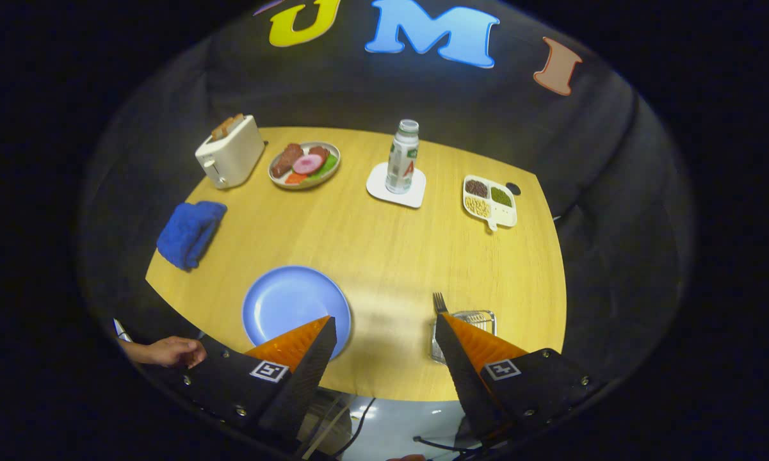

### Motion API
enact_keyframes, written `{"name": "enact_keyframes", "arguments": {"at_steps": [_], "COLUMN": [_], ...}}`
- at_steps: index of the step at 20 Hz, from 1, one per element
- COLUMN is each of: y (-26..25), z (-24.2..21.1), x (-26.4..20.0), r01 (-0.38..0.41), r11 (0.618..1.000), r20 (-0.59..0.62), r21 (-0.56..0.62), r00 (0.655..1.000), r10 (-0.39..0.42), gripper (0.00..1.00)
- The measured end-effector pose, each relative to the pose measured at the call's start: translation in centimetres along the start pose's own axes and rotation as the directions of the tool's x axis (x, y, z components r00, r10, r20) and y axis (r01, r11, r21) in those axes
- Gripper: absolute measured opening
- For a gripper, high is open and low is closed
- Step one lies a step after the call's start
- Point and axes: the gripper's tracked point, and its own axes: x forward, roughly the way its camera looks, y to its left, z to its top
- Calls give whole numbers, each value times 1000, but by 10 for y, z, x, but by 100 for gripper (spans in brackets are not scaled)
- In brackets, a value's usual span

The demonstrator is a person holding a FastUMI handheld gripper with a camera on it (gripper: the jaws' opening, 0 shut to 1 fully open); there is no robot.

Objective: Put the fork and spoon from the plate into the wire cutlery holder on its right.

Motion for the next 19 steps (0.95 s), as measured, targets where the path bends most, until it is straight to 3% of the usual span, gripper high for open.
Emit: {"name": "enact_keyframes", "arguments": {"at_steps": [3, 8, 13, 16, 19], "y": [29, 44, 51, 44, 60], "z": [24, 58, 67, 71, 74], "x": [-17, -53, -69, -69, -61], "r01": [-37, 35, 54, 115, 85], "r11": [997, 998, 998, 993, 995], "r20": [204, 514, 605, 645, 702], "r21": [66, 59, 38, 24, 52], "r00": [979, 856, 793, 757, 706], "r10": [22, -60, -66, -103, -97], "gripper": [95, 95, 95, 95, 95]}}
